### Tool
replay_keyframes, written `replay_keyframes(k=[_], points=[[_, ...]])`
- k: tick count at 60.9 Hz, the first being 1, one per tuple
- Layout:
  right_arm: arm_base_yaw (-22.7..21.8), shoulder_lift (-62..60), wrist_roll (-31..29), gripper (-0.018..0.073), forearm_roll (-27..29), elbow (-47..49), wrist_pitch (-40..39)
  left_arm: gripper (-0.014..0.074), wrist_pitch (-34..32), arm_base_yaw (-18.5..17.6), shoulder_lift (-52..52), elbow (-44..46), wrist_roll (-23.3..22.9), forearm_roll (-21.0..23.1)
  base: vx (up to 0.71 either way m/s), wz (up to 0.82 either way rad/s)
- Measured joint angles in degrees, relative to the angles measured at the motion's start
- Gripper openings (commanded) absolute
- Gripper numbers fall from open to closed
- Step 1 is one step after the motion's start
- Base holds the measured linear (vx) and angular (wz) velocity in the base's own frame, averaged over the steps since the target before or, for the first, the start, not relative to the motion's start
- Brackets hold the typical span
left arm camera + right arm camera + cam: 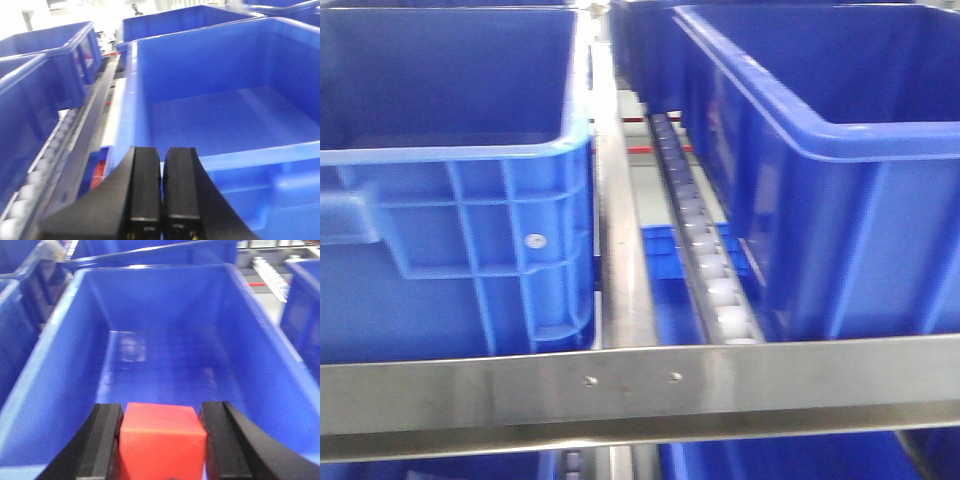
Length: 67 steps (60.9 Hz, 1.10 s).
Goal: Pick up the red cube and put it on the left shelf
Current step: 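Turn and approach the rack, bringing the cube over a blue bin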
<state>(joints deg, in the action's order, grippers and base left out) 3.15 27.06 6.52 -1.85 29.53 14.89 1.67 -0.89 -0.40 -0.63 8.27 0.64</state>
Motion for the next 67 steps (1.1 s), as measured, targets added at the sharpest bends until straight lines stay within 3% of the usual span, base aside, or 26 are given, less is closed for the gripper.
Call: replay_keyframes(k=[67], points=[[0.0, 0.0, 0.0, 0.0057, 0.0, 0.0, 0.0, 0.0106, 0.0, 0.0, 0.0, 0.0, 0.0, 0.0, 0.01, 0.05]])
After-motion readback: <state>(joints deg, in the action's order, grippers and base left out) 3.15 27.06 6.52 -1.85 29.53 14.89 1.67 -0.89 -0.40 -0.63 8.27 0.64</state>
